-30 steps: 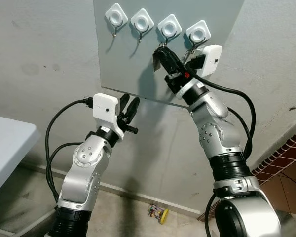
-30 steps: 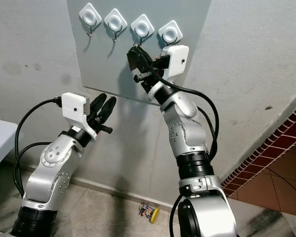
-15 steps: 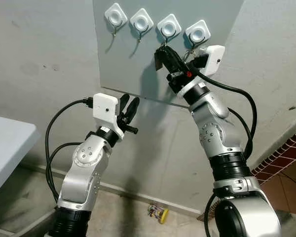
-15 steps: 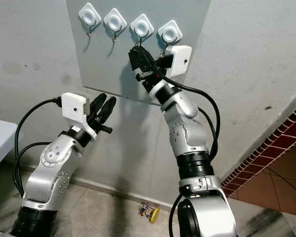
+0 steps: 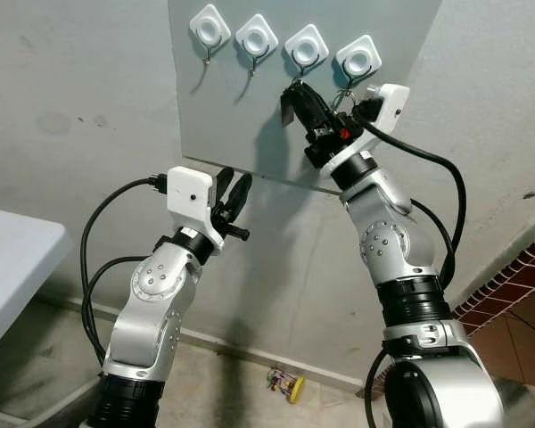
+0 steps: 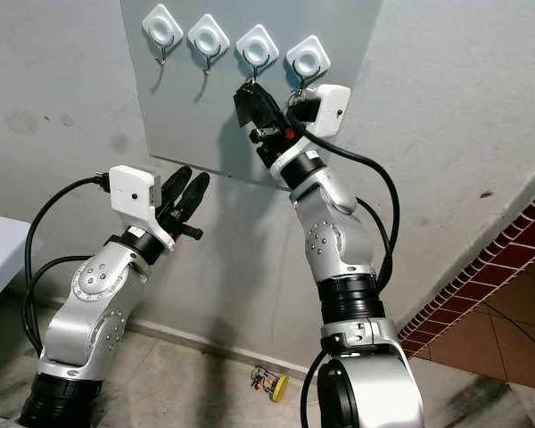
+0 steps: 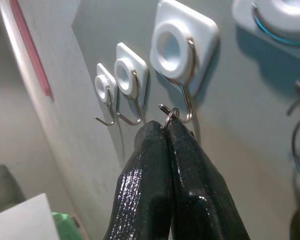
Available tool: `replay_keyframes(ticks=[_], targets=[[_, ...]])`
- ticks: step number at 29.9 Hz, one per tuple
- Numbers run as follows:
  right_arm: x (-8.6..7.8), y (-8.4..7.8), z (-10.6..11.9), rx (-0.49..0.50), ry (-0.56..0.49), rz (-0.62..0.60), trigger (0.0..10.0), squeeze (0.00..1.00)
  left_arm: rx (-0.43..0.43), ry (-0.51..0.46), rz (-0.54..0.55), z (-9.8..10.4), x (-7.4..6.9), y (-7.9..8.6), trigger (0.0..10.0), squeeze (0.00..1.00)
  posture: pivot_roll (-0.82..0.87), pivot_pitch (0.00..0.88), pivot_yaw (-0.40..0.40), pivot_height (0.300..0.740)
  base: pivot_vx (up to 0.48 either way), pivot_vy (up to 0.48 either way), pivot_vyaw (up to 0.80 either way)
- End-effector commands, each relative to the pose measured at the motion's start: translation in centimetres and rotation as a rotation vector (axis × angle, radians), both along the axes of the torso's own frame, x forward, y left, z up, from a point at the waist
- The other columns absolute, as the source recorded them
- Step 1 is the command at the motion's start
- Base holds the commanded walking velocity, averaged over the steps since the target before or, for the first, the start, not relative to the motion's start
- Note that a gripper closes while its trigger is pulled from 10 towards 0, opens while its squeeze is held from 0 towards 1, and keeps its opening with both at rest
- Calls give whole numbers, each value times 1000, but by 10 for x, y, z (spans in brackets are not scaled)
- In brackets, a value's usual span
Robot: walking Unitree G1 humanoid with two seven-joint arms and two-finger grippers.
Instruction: Hang keys on a hook
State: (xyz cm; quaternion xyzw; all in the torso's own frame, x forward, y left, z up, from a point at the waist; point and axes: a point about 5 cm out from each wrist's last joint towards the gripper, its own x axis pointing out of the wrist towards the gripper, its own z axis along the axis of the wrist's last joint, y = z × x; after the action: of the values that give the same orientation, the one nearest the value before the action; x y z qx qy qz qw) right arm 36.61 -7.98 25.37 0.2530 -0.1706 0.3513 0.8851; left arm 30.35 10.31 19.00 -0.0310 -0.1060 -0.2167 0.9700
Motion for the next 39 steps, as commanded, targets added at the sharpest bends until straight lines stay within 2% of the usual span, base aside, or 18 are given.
replay_keyframes(ticks=[1, 6, 10, 11, 12, 30, 36, 38, 39], targets=[[-2, -3, 9, 37, -13, 19, 10000, 0, 7, -17, -15, 5, -2, -3, 10000, 0, -4, 62, -84, 740, 0, 0, 0], [-2, -3, 9, 77, 16, 55, 10000, 0, 7, -17, -13, 5, -2, -2, 10000, 0, -4, 63, -83, 740, 0, 0, 0], [-4, -4, 11, 85, -5, 61, 10000, 0, 7, -18, -11, 5, -1, -2, 10000, 0, -4, 64, -82, 740, 0, 0, 0], [-4, -5, 12, 96, -11, 68, 10000, 851, 7, -18, -11, 5, -1, -2, 10000, 0, -4, 64, -82, 740, 0, 0, 0], [-5, -5, 12, 102, -13, 72, 10000, 1000, 8, -18, -10, 5, -1, -2, 10000, 0, -5, 64, -81, 740, 0, 0, 0], [-11, -9, 3, 94, -23, 63, 10000, 1000, 15, -33, 21, 6, 3, 0, 10000, 0, -7, 50, -74, 740, 0, 0, 0], [-12, -13, -23, 11, 23, -34, 10000, 1000, -12, 9, 96, -7, 7, 7, 10000, 0, -10, 42, -69, 740, 0, 0, 0], [-13, -16, -35, -10, 51, -63, 10000, 1000, -24, 42, 126, -15, 9, 11, 10000, 0, -10, 40, -68, 740, 0, 0, 0], [-17, -19, -50, -39, 76, -92, 10000, 1000, -14, 89, 154, -28, 11, 15, 10000, 0, -10, 40, -68, 740, 0, 0, 0]])
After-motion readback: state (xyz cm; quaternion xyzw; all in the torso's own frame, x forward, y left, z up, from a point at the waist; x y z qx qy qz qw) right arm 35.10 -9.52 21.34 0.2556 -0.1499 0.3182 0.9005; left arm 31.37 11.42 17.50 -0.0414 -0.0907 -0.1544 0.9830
